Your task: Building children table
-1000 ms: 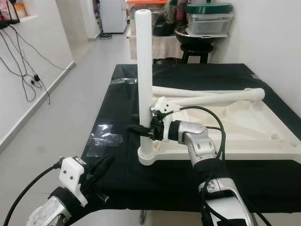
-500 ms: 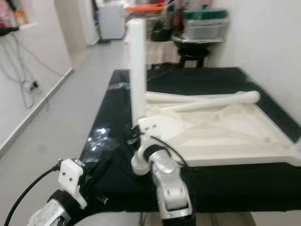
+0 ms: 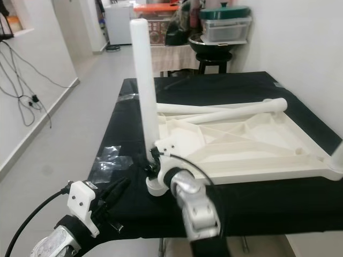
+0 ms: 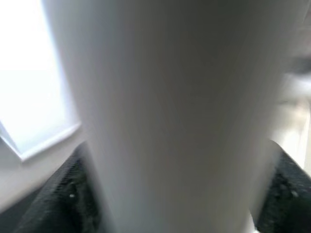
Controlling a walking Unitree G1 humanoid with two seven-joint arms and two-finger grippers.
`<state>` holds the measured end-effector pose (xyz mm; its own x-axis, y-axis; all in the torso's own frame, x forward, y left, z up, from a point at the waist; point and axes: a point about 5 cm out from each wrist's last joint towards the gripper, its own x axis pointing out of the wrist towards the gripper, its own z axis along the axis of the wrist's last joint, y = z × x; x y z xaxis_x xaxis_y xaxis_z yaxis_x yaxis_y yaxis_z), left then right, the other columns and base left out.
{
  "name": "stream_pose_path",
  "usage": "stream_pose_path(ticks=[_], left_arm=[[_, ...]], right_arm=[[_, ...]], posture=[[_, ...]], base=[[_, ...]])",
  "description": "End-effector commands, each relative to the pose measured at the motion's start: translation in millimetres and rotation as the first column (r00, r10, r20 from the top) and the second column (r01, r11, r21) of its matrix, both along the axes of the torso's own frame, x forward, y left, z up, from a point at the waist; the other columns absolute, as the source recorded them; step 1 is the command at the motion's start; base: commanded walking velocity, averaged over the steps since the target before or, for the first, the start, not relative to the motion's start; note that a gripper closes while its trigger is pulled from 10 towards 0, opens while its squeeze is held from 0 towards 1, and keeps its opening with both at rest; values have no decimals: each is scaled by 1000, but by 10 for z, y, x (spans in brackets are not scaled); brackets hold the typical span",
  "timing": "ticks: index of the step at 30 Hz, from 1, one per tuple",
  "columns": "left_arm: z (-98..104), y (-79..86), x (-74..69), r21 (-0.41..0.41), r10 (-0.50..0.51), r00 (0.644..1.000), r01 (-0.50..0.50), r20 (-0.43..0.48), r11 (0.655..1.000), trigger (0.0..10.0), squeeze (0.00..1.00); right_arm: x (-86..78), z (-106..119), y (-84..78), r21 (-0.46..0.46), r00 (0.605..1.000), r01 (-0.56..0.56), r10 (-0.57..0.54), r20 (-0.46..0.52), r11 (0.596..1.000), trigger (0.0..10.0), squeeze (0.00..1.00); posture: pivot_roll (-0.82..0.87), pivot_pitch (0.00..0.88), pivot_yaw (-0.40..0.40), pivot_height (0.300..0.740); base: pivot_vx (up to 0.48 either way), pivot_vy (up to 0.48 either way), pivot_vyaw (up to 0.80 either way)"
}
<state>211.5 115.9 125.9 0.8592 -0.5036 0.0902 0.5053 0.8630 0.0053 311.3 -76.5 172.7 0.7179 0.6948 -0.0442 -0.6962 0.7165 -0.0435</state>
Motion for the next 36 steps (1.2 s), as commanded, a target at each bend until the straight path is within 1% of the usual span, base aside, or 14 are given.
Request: stream_pose_path(ticks=[1,2,3,4,6,9,12,13,14,20,29,33,34,36], left_arm=[[-26,11,2,12,8,1000,-8,-12,1000,10000,0],[-26,11,2,12,8,1000,-8,-12,1000,10000,0],[-26,7,3,11,8,1000,-8,-11,1000,10000,0],[-26,7,3,11,8,1000,-8,-11,1000,10000,0],[-27,-1,3,10,7,1000,-7,-11,1000,10000,0],[-27,-4,3,9,7,1000,-7,-12,1000,10000,0],[-27,-11,4,8,7,1000,-7,-11,1000,10000,0],[-26,-13,4,7,8,1000,-8,-11,1000,10000,0],[-26,-15,5,7,8,1000,-8,-10,1000,10000,0],[-23,-18,5,6,9,1000,-9,-10,1000,10000,0],[-8,-24,-9,4,6,1000,-6,-9,1000,10000,0],[0,-28,-26,2,3,1000,-3,-9,1000,10000,0],[2,-20,-36,4,5,1000,-5,-8,1000,10000,0],[2,-20,-36,4,5,1000,-5,-8,1000,10000,0]], right_arm=[[-13,98,43,-25,975,-214,215,54,976,10000,0],[-13,98,43,-25,975,-214,215,54,976,10000,0],[-12,127,-5,-65,943,-322,326,62,944,10000,0],[-12,127,-5,-65,943,-322,326,62,944,10000,0],[15,157,-121,-112,870,-486,492,29,867,10000,0],[33,168,-159,-115,852,-519,523,12,847,10000,0],[144,180,-242,-117,840,-541,542,-23,833,10000,0],[191,182,-272,-112,838,-544,544,-35,832,8471,0],[234,184,-301,-104,837,-546,545,-41,831,0,0],[281,186,-340,-94,838,-545,544,-41,833,0,0],[283,190,-547,-77,855,-518,518,-22,852,0,0],[245,133,-596,-116,892,-451,451,-23,885,0,0],[278,-12,-484,-136,982,-187,188,-7,973,0,0],[278,-12,-484,-136,982,-187,188,-7,973,0,0]], posture=[[16,0,37,740],[16,0,37,740],[18,0,36,740],[18,0,36,740],[22,0,35,740],[22,0,34,740],[29,0,29,740],[29,0,29,740],[29,0,29,740],[29,0,29,740],[18,10,41,740],[17,25,30,740],[11,35,19,740],[11,35,19,740]], base=[[0,0,0],[0,0,0],[0,0,0],[0,0,0],[0,0,0],[0,0,0],[0,0,0],[0,0,0],[0,0,0],[0,0,0],[0,0,0],[0,0,0],[0,0,0],[0,0,0]])
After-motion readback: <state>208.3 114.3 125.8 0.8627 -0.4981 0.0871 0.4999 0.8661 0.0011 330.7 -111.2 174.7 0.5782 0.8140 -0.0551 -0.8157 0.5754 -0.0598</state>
